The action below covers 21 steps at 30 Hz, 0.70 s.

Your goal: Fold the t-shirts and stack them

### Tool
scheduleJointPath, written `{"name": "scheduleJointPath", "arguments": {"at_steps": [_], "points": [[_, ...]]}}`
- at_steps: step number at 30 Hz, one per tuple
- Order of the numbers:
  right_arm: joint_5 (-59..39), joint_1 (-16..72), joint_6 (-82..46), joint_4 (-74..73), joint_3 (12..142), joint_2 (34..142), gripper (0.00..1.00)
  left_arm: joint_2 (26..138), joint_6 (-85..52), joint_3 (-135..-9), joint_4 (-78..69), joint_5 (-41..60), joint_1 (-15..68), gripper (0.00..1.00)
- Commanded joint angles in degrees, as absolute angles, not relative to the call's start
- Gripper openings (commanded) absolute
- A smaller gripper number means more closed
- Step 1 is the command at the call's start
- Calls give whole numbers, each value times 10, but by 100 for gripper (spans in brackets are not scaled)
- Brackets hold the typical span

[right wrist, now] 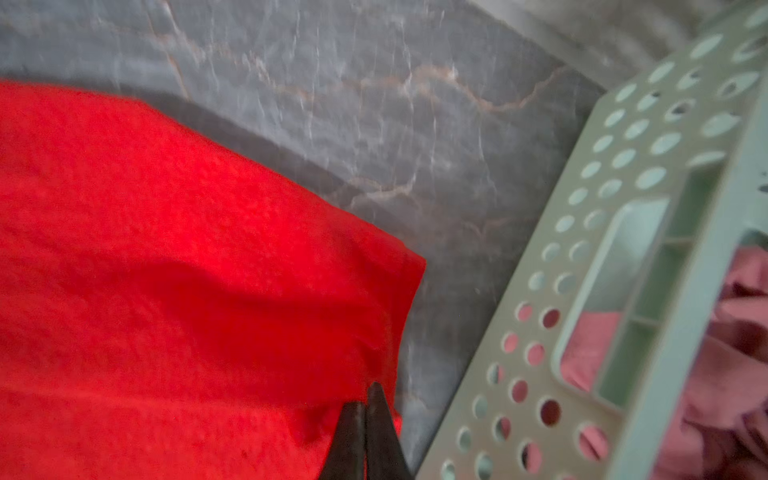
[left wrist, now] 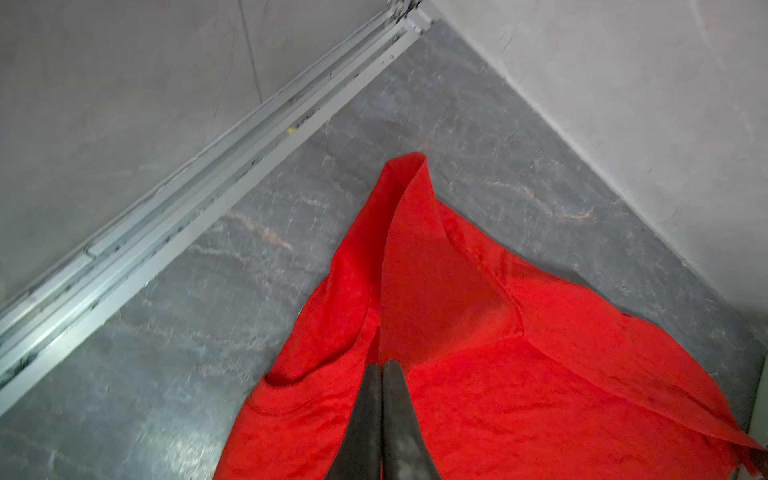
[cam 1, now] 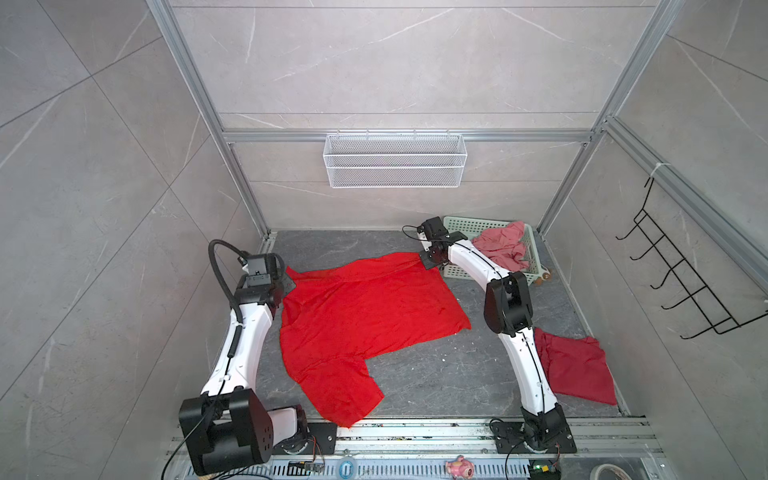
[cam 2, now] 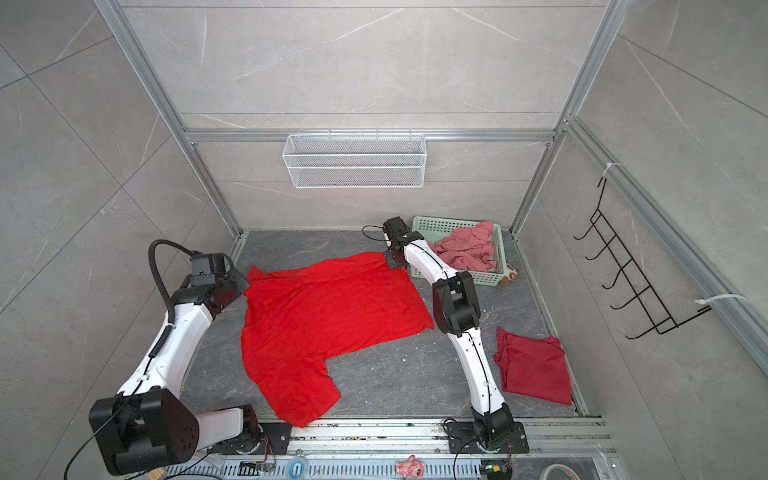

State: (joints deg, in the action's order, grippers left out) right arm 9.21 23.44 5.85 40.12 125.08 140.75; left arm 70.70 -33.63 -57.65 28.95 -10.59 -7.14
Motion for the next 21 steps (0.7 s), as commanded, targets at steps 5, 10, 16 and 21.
{"name": "scheduleJointPath", "arguments": {"at_steps": [5,10,16,21], "points": [[122,230,71,379,1236,1391,0,701,-375,-546,329,-136,-75,0],[117,230,68,388,1252,1402,0,710,-374,-541,337,-151,-75,0],[96,229,68,364,1182,1360,0,711,-387,-520,343,-174,-75,0],[59,230,49,327,1088,1280,28,710,-395,-521,351,-190,-75,3]]}}
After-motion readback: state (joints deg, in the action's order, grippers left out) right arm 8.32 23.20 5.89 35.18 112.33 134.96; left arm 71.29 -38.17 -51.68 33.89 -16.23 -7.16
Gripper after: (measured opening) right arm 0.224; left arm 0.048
